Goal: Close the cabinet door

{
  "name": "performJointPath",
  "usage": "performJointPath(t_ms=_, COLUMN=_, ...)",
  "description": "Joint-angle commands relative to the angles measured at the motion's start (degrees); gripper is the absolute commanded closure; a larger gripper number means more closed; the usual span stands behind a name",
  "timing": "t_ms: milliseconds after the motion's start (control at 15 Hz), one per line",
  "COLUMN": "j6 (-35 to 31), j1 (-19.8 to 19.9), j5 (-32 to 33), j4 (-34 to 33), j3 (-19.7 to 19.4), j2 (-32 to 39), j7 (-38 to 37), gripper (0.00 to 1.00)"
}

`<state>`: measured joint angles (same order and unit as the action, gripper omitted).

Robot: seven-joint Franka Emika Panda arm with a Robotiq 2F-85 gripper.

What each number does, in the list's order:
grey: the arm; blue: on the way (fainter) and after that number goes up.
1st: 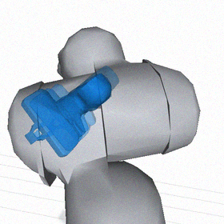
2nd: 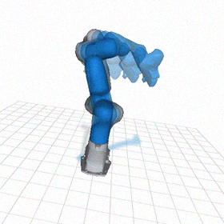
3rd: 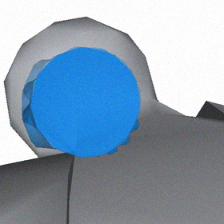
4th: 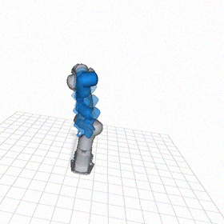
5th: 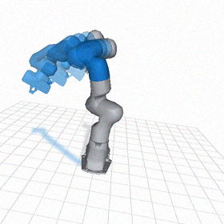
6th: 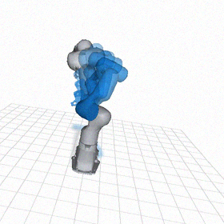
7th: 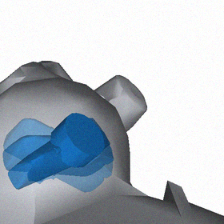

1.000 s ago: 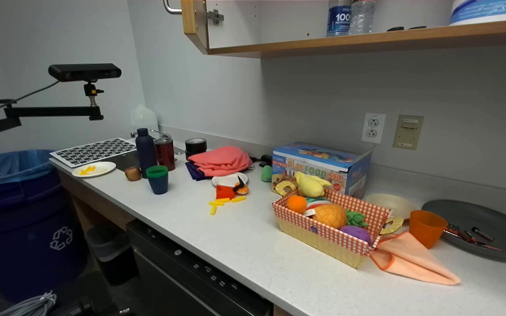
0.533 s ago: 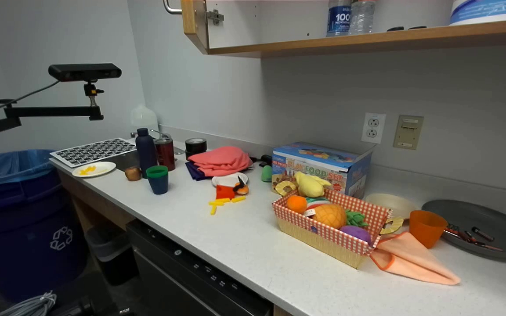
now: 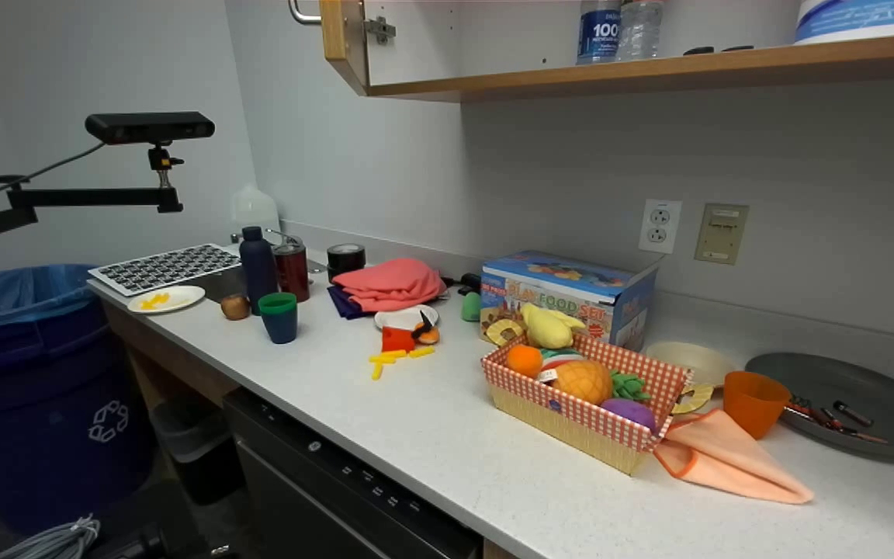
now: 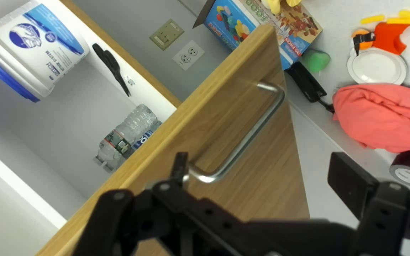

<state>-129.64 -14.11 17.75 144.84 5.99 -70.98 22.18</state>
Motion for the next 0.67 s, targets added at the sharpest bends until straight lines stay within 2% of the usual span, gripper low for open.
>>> performJointPath(t_ms=0, j6=-3.94, j1=2.00, j5=1.55, j4=4.75, j3=0.16, j2=-1.95, j7=-2.69, gripper=0.00)
performJointPath(t_ms=267, j6=-9.87, j1=5.30, j5=3.42, j4=4.25, j3=0.03, j2=2.16, j7=-4.82, gripper=0.00)
performJointPath(t_ms=600, j6=-12.45, j1=8.89, j5=4.54, j4=0.92, j3=0.17, j2=7.39, j7=-5.07, gripper=0.00)
